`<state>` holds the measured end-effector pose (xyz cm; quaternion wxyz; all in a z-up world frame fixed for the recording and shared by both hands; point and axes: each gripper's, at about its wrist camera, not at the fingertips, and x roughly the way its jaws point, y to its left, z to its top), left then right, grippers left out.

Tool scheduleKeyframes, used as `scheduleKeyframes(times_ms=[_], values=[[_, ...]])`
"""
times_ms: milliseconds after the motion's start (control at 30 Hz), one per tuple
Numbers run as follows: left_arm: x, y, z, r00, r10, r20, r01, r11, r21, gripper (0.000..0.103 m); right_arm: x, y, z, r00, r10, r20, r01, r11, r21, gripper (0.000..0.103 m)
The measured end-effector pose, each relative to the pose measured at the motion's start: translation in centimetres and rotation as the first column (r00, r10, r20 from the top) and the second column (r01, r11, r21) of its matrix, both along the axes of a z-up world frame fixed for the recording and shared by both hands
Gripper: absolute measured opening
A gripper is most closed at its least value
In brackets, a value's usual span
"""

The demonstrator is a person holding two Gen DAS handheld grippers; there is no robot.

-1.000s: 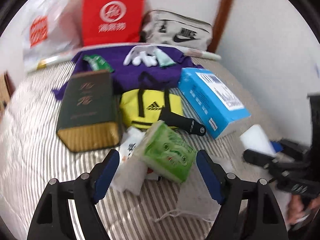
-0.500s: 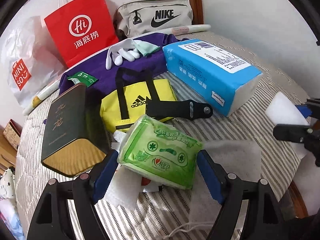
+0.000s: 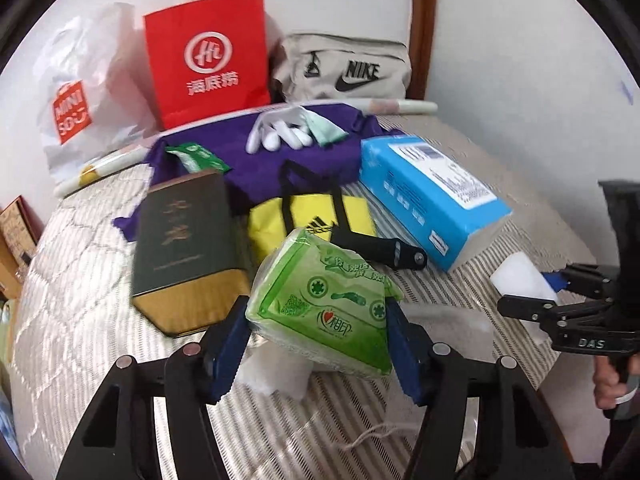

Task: Organize soft objects
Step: 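Carry the sponge in the right tool while the left tool carries the tissue pack to the towel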

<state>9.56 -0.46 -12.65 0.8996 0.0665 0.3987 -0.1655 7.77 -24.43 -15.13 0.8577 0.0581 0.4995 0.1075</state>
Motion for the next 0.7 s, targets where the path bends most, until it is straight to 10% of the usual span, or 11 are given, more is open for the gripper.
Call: scheduleKeyframes(times_ms=[700], values=[[-0.8,8.1,-4.6,0.957,0.206,-0.205,-0.23,0.967,-0.105,0.062,0.9,0.5,-0.7,0.999,0.019,-0.03,-0.02,0.999,-0.041,0.053]])
